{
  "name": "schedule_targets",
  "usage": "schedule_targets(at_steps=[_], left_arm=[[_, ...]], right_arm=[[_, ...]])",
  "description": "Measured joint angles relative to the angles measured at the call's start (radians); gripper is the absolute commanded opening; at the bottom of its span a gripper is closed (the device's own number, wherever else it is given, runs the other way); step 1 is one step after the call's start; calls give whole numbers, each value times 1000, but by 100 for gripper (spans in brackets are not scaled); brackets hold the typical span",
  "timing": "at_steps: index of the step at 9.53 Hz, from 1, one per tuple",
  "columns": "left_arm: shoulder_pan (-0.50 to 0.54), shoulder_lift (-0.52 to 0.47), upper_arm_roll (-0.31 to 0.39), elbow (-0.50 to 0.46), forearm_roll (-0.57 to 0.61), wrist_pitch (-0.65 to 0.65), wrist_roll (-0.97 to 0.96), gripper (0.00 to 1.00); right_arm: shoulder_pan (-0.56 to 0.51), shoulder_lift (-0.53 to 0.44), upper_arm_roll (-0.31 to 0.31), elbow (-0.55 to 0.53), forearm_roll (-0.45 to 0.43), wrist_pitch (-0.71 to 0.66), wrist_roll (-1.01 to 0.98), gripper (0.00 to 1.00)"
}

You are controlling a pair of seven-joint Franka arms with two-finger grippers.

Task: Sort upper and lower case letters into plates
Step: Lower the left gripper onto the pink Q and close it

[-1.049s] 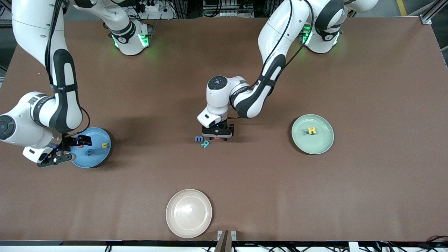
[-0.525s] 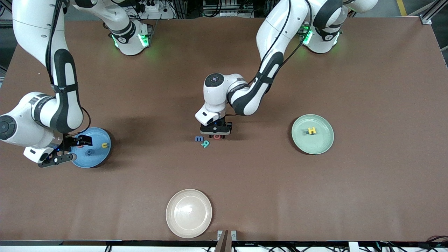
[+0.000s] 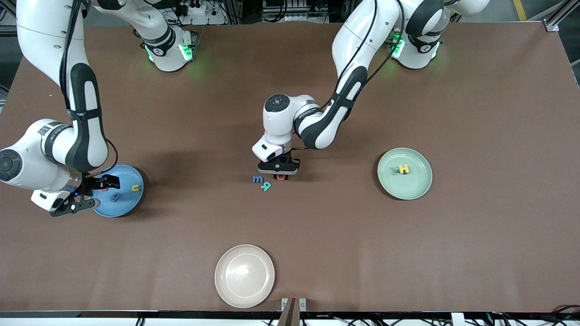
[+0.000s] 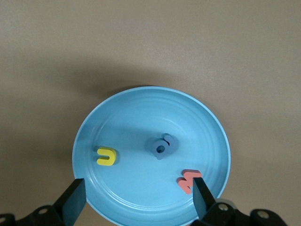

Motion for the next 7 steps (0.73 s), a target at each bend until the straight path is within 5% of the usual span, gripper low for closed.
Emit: schedule_targets(at_steps=[4, 7], left_arm=[[0, -1, 0, 0, 0, -1, 0, 13], [18, -1, 1, 1, 0, -1, 3, 13]], right_arm=[[30, 0, 1, 0, 0, 0, 1, 100], [72, 0, 1, 3, 1, 5, 1, 100]])
